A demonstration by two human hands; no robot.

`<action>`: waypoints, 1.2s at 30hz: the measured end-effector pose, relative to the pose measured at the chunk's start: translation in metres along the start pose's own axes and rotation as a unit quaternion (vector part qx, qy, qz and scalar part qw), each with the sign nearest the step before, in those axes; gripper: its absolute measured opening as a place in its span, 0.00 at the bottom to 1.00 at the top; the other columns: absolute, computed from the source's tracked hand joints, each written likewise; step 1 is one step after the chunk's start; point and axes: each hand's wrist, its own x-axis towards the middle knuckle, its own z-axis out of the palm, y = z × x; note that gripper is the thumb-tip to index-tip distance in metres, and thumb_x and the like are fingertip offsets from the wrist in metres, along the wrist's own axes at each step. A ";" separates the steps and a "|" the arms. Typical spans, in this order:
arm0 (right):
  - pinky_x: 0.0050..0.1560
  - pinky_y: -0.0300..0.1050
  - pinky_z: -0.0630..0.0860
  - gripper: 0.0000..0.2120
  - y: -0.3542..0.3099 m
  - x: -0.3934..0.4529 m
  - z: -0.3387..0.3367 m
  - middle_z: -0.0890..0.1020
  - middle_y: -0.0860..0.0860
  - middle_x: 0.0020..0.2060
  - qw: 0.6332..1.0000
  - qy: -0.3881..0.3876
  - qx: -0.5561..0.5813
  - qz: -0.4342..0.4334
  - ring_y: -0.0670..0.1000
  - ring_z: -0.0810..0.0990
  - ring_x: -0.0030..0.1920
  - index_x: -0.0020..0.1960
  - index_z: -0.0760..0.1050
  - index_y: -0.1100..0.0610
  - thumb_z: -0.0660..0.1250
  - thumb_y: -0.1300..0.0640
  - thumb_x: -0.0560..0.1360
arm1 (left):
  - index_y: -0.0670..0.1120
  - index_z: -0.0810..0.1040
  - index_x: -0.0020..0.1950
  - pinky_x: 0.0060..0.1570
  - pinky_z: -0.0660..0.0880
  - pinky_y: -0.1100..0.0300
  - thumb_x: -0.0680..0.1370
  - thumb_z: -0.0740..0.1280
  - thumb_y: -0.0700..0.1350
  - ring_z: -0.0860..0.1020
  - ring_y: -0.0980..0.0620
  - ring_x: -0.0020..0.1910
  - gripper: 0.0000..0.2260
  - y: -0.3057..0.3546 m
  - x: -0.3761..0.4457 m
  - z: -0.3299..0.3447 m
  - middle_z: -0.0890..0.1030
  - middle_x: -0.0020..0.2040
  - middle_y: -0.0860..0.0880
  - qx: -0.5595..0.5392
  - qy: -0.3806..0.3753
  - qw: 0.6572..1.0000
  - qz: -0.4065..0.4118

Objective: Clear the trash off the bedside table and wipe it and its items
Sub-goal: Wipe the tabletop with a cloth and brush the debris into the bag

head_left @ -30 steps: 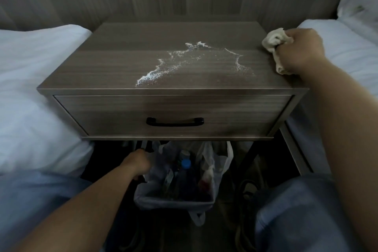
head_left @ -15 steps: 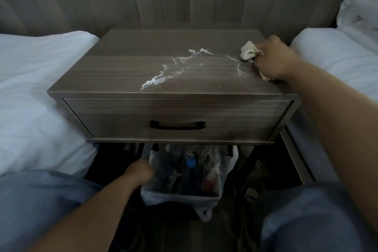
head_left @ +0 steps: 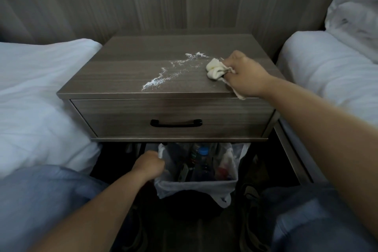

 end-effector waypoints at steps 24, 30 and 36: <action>0.47 0.26 0.69 0.16 -0.017 -0.104 0.169 0.72 0.51 0.48 0.979 0.022 0.202 0.021 0.44 0.73 0.44 0.63 0.76 0.59 0.63 0.67 0.77 | 0.41 0.77 0.62 0.56 0.76 0.53 0.83 0.53 0.51 0.78 0.43 0.58 0.20 -0.036 -0.025 0.025 0.79 0.61 0.41 0.046 -0.016 0.998 -0.036; 0.34 0.33 0.74 0.10 -0.032 -0.111 0.189 0.79 0.49 0.38 0.842 -0.018 0.467 0.271 0.47 0.78 0.39 0.50 0.76 0.54 0.61 0.67 0.77 | 0.44 0.74 0.67 0.59 0.75 0.51 0.81 0.57 0.49 0.77 0.43 0.61 0.18 -0.034 -0.029 0.029 0.78 0.64 0.42 0.093 -0.029 0.993 -0.061; 0.43 0.47 0.77 0.09 -0.034 -0.128 0.216 0.82 0.54 0.43 0.745 -0.055 0.529 0.403 0.55 0.80 0.46 0.48 0.77 0.53 0.63 0.66 0.76 | 0.47 0.65 0.72 0.56 0.73 0.53 0.78 0.61 0.50 0.76 0.44 0.63 0.23 -0.015 -0.058 0.027 0.76 0.66 0.45 0.115 0.049 0.986 -0.114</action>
